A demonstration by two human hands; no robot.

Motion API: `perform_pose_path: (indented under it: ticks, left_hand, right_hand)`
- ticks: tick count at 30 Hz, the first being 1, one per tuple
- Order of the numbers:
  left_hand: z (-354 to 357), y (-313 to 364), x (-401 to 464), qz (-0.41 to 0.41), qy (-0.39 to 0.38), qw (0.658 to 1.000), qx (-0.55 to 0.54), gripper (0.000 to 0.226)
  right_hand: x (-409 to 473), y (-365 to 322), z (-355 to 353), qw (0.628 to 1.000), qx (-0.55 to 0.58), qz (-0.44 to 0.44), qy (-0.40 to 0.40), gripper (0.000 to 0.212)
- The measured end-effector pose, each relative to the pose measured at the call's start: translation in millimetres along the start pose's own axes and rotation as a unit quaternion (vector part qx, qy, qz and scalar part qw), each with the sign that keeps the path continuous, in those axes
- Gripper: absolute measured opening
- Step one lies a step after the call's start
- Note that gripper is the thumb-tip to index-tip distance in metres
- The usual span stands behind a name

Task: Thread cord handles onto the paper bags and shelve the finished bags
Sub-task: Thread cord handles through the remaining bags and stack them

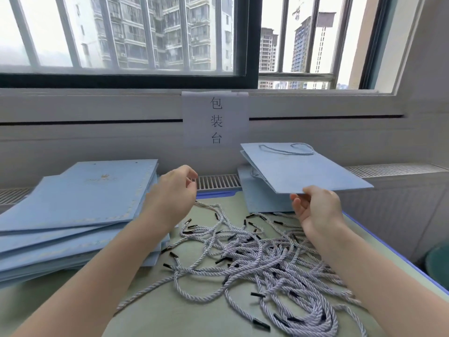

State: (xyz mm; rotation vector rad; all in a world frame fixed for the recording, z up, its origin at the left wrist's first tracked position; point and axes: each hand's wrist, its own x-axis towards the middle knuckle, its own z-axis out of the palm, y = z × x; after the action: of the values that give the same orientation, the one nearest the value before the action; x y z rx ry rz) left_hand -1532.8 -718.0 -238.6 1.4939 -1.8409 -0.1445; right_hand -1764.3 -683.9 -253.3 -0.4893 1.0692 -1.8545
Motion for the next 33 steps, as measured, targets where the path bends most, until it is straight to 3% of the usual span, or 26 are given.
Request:
perform_pose_path:
  ticks: [4,7,9,12,20,28,33]
  left_hand:
    - [-19,-10,4,-0.037,0.035,0.983,0.175,0.033]
    - [-29,-23,11,-0.123,-0.027,0.943,0.308,0.033]
    - [-34,-34,13,-0.2,-0.094,0.92,0.324,0.033]
    - [-36,-47,15,-0.247,-0.133,0.908,0.31,0.046]
    - [-45,-48,9,-0.182,-0.142,0.901,0.368,0.03]
    - [-51,-40,7,-0.132,-0.069,0.914,0.377,0.031]
    - [-57,-23,3,-0.1,-0.015,0.924,0.369,0.033]
  right_hand:
    - [3,3,-1,1.0,-0.026,0.011,-0.002,0.013]
    - [7,9,-2,0.998,-0.048,0.038,-0.029,0.012]
    - [9,12,-3,0.995,-0.056,0.066,-0.042,0.003]
    - [10,16,-6,0.989,-0.093,0.101,-0.05,0.01]
    - [1,13,-2,0.974,-0.17,0.133,-0.061,0.031]
    - [-11,16,11,0.952,-0.275,0.057,-0.121,0.035]
    - [-17,18,13,0.948,-0.273,0.007,-0.163,0.033]
